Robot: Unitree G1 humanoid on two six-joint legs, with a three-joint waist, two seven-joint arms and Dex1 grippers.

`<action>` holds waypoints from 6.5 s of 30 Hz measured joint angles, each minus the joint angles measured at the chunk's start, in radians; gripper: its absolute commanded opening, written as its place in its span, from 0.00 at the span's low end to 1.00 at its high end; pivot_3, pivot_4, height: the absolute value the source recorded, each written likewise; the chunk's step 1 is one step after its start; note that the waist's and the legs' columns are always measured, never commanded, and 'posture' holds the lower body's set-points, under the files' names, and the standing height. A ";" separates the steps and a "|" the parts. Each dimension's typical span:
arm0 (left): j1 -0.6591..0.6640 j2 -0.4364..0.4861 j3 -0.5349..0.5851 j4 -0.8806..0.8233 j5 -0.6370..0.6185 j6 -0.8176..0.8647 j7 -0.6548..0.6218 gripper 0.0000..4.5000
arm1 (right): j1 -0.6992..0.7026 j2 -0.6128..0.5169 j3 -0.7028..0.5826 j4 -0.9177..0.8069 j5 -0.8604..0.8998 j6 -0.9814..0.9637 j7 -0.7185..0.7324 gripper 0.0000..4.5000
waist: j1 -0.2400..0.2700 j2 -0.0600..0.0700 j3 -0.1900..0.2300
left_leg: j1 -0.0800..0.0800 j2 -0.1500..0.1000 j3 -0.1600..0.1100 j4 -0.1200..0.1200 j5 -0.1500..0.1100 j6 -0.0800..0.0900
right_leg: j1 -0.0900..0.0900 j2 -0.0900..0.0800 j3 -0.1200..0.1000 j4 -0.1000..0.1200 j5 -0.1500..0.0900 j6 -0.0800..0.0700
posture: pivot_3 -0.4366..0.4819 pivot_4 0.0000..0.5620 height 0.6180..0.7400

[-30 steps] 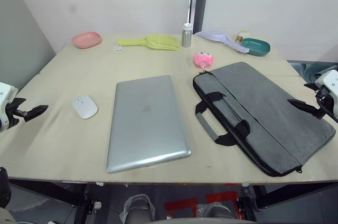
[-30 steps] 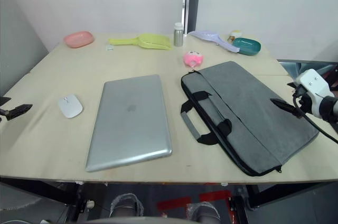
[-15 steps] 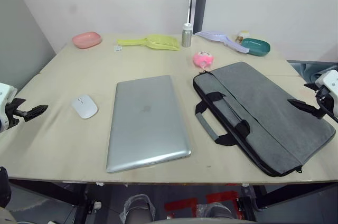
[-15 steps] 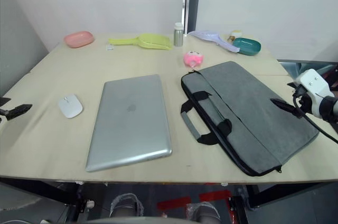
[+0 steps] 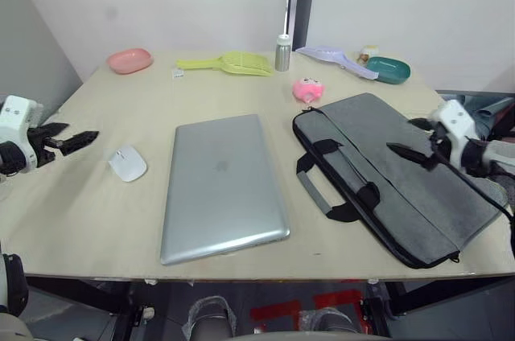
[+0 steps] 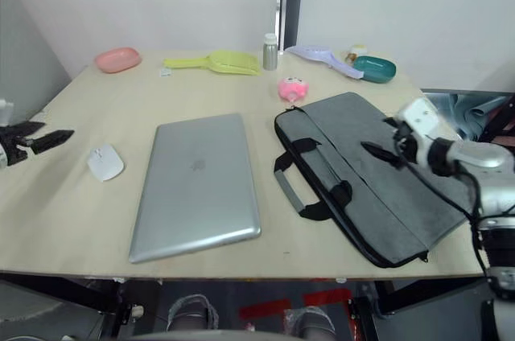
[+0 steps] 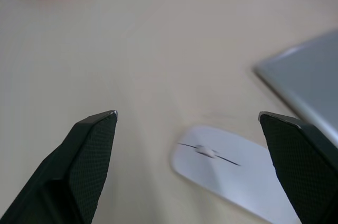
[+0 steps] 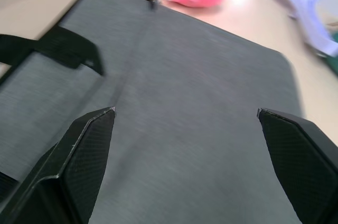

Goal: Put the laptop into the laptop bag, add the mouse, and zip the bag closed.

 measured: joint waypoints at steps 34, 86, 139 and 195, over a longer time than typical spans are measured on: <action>-0.067 -0.165 -0.318 -0.092 -0.047 0.458 -0.201 1.00 | -0.179 0.369 0.574 -0.102 -0.289 0.166 -0.137 0.01 | 0.009 0.002 0.002 | 0.005 -0.001 -0.005 -0.008 0.011 -0.013 | 0.003 0.000 -0.004 0.003 0.000 0.000 | 0.48 0.27 1.00; 0.031 -0.274 -0.296 -0.392 -0.209 0.776 -0.154 0.51 | -0.165 0.462 0.576 -0.049 -0.352 0.091 -0.103 0.00 | -0.004 0.007 0.003 | 0.013 -0.001 -0.006 -0.020 0.012 -0.012 | 0.014 0.000 -0.009 -0.008 0.000 0.000 | 0.48 0.27 1.00; 0.310 -0.439 0.086 -0.736 -0.845 1.195 0.438 0.09 | 0.282 0.239 0.156 -0.540 -0.136 0.398 -0.289 0.71 | -0.003 0.006 0.005 | 0.013 -0.001 -0.007 -0.024 0.011 -0.011 | 0.016 0.001 -0.011 -0.014 0.000 0.000 | 0.48 0.27 1.00; -0.161 -0.777 -0.286 -0.298 -1.098 0.901 0.964 0.09 | -0.051 0.437 -0.080 -0.564 0.456 0.897 -0.542 0.01 | 0.017 0.006 0.006 | 0.005 -0.001 -0.012 -0.008 0.015 -0.015 | 0.015 0.000 -0.010 -0.007 0.007 0.012 | 0.48 0.27 1.00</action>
